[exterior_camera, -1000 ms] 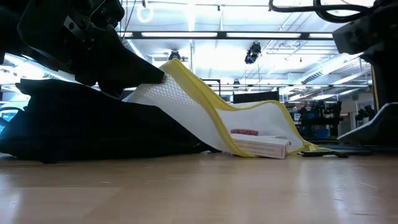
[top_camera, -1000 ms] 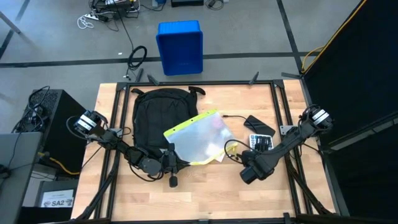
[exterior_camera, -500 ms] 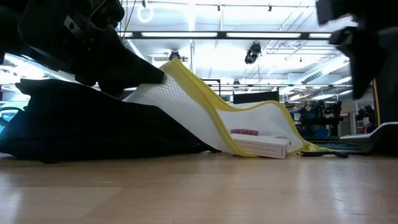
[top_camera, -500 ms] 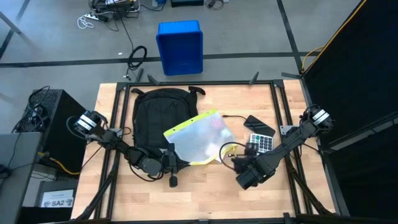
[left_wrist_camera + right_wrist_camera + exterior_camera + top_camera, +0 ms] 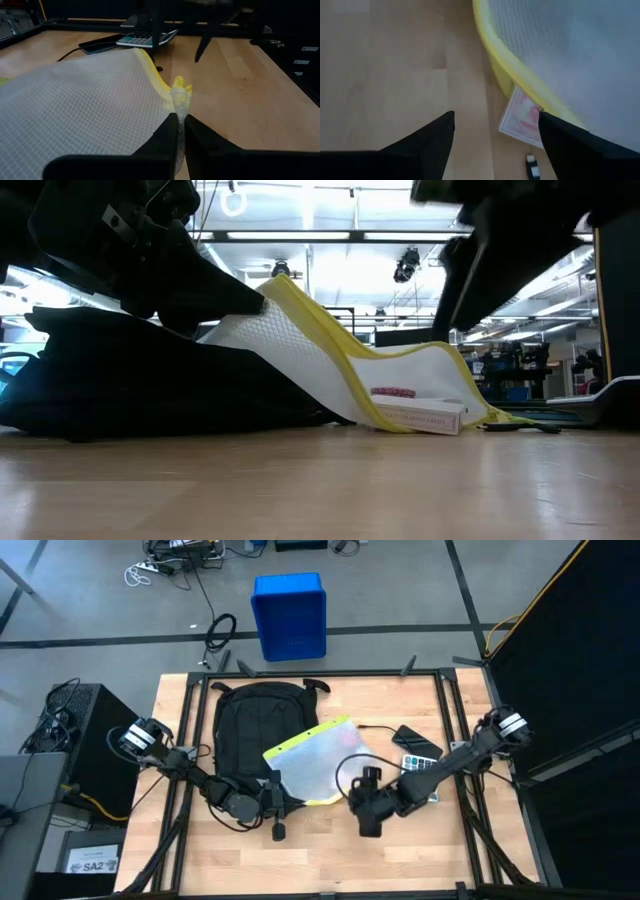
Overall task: Unpack backpack
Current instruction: Remove the game card from the white zip bag
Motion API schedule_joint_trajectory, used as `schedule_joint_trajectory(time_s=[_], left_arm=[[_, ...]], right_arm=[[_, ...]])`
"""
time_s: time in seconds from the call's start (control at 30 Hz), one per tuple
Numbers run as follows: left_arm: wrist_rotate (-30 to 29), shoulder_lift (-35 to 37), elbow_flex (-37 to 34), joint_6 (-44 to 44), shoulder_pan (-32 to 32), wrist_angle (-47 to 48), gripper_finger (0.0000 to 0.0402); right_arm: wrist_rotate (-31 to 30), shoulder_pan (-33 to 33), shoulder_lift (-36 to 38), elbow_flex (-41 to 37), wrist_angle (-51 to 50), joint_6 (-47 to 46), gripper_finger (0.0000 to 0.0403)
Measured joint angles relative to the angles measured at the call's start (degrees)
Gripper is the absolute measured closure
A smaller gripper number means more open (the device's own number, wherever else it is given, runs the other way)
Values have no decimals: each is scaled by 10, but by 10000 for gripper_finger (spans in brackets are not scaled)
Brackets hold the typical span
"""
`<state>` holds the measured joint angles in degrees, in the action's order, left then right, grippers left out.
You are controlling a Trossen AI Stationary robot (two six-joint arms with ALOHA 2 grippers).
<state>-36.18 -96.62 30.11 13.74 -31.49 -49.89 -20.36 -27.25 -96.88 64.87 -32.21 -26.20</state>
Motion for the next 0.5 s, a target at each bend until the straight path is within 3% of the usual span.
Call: schedule_joint_trajectory(time_s=[0.17,0.5], left_arm=[[0,0,0,0,0,0,402],[0,0,0,0,0,-1,402]], right_arm=[[60,27,0,-32,13,7,123],[38,66,0,-85,86,3,118]])
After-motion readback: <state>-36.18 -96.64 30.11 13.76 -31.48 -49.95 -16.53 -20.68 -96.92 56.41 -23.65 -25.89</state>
